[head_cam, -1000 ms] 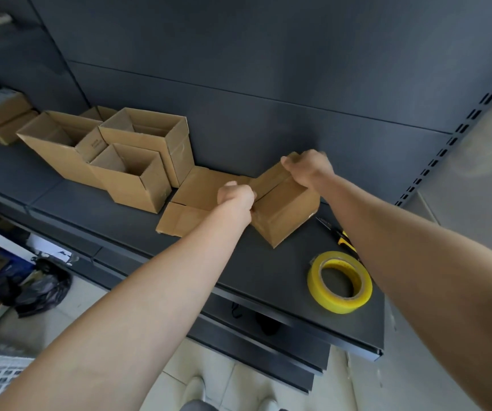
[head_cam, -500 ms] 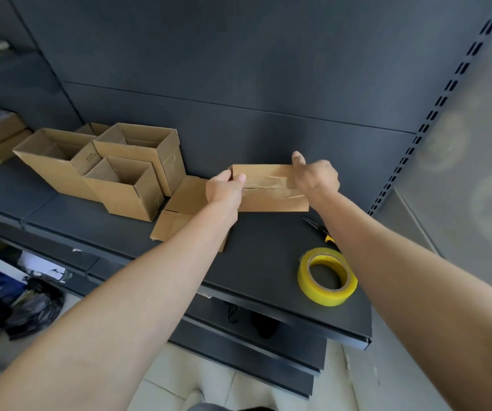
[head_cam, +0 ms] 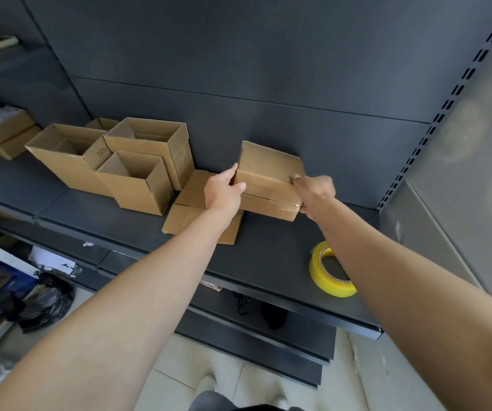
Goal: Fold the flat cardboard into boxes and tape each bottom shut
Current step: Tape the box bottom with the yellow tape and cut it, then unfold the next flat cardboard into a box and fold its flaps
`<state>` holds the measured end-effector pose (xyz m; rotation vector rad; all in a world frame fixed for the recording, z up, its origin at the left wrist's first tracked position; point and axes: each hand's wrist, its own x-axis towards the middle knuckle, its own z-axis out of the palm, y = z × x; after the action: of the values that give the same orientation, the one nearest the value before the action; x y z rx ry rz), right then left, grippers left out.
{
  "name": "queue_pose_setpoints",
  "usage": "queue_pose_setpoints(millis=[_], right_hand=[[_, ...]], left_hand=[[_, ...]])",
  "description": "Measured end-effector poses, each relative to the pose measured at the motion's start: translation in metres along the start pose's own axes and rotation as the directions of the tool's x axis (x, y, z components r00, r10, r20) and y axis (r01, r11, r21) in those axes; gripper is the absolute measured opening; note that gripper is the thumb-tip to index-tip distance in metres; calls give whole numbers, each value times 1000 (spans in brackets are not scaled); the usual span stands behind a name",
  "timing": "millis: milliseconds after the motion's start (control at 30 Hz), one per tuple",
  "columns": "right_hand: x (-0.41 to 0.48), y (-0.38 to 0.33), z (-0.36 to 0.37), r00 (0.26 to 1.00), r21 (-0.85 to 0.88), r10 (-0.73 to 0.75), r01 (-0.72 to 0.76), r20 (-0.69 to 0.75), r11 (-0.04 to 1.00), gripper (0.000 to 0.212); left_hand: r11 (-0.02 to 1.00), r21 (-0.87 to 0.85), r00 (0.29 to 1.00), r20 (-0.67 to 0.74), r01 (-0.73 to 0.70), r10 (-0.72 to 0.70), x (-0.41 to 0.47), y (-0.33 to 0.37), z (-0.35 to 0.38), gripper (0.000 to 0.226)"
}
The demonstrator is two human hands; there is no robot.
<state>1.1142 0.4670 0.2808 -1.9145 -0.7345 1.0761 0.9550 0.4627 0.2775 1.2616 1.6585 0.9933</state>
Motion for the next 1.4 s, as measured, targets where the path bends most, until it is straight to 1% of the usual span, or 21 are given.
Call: queue_pose_setpoints(millis=[100,167,233,300,400,433,467,533,600,700,767,833,867,933,967,1067,1133,1200,1267,1333,1400], right_hand=[[-3,-2,4,1000,-30,-1,0,-24,1000,24],[-3,-4,7,999,-41,7,-9,-50,999,19],[-3,-4,10,997,-19,26,-28,-70,999,20],[-3,-2,16,997,17,45,-44,-64,999,15],[-4,-1,29,998,32,44,-43,-38,999,10],[-5,0,34,999,37,30,-30,-17,999,11],[-6,-1,39,1000,40,10,-10,8,999,15],[-9,-2,49,998,33,-26,24,52,999,28],[-10,-1,58,997,18,-38,37,72,999,37],[-6,7,72,997,-13,5,-4,76,1000,42],[-4,15,79,995,-41,39,-35,89,999,43],[-4,22,86,989,-24,67,-64,131,998,40],[-4,26,89,986,1,102,-103,134,995,36],[-3,31,92,977,43,167,-174,132,984,29],[-2,32,93,973,56,179,-189,143,980,28],[2,29,96,967,87,186,-204,176,975,26],[5,27,98,964,92,185,-206,191,974,24],[7,25,100,963,105,182,-206,197,973,24],[9,24,102,961,117,188,-215,201,970,24],[11,23,105,957,138,195,-228,216,964,26],[14,24,106,950,158,203,-244,236,957,30]], left_hand=[[983,159,995,65,-88,78,6,-9,-6,66],[983,151,992,84,-106,94,11,-13,-10,67],[989,102,989,116,-107,95,17,-15,-14,64],[998,11,986,155,-64,62,23,-14,-21,55],[979,-181,987,150,89,-62,32,-14,-33,23],[969,-218,987,136,118,-90,35,-16,-38,23],[968,-216,987,129,125,-99,39,-19,-43,31],[981,-165,990,114,99,-81,47,-29,-52,45],[993,-106,991,126,58,-44,52,-36,-61,51],[997,-43,994,96,61,-57,59,-48,-70,51],[996,-28,995,57,79,-78,63,-57,-76,45],[989,-63,991,24,132,-131,67,-64,-82,37],[975,-122,983,25,185,-183,70,-67,-84,31],[914,-267,952,47,304,-303,74,-68,-87,18],[885,-305,935,66,351,-348,76,-65,-88,18],[842,-314,898,135,439,-418,80,-55,-91,70],[825,-319,884,159,467,-439,81,-47,-93,83],[814,-294,866,180,501,-467,84,-40,-95,76],[820,-284,868,165,496,-468,88,-35,-97,53],[847,-288,893,93,447,-440,90,-32,-97,30],[887,-257,919,6,383,-395,88,-29,-97,17]])
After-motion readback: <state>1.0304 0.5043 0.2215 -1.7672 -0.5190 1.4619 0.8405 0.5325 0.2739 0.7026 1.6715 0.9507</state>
